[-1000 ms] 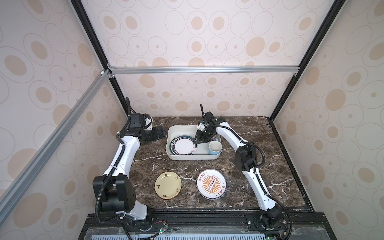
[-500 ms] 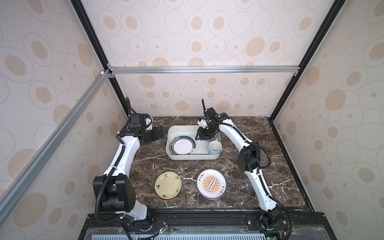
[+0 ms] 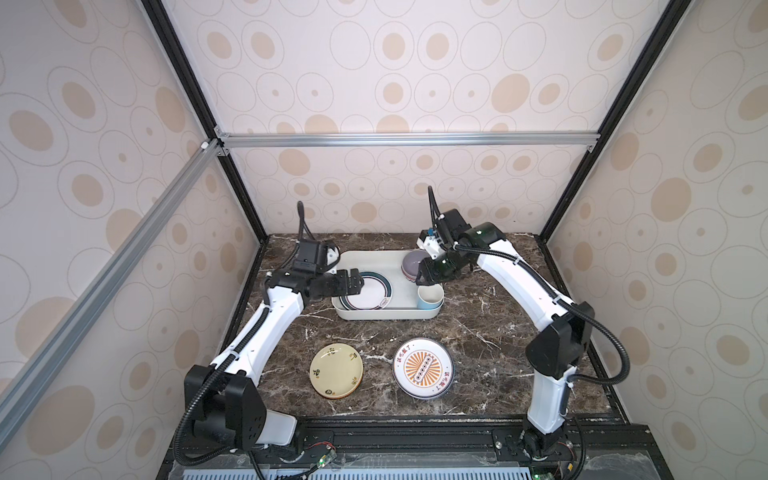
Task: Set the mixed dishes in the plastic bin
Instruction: 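Open the right gripper and move both grippers to the sunburst plate stack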
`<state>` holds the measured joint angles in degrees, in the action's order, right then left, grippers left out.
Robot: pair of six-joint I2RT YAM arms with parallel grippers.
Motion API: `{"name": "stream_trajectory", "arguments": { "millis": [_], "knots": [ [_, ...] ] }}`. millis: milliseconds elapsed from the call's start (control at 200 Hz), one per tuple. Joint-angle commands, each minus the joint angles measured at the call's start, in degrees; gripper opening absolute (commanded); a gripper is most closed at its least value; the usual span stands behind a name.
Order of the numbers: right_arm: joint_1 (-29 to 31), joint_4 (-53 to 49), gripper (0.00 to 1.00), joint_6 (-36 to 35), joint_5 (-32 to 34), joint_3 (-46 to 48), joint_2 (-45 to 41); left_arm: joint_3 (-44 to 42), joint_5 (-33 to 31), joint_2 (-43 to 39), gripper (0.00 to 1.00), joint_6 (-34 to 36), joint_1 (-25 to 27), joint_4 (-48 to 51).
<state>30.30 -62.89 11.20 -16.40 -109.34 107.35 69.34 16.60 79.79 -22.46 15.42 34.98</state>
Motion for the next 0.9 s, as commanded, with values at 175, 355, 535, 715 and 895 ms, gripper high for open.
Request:
{"name": "stream_trajectory", "arguments": {
  "millis": [175,355,535,715,895],
  "knots": [
    [0.43,5.55,0.5,3.69,0.34,26.2,-18.17,-12.81,-5.32,-10.18,0.99,-9.91,10.52,-3.0],
    [0.46,10.27,0.5,7.75,-0.88,42.04,-27.26,-22.53,-8.26,-13.7,0.92,-19.1,22.74,-7.96],
    [0.4,12.4,0.49,10.18,-0.81,52.86,-34.15,-25.7,-12.1,-8.88,0.83,-25.48,35.3,-13.13],
    [0.38,13.94,0.49,12.65,-1.07,58.92,-38.47,-24.65,-14.74,-4.2,0.65,-26.58,39.68,-13.81],
    [0.46,13.77,0.49,13.76,-0.35,61.59,-42.46,-26.41,-17.58,-4.74,0.45,-28.21,39.78,-12.45]
  ]
}}
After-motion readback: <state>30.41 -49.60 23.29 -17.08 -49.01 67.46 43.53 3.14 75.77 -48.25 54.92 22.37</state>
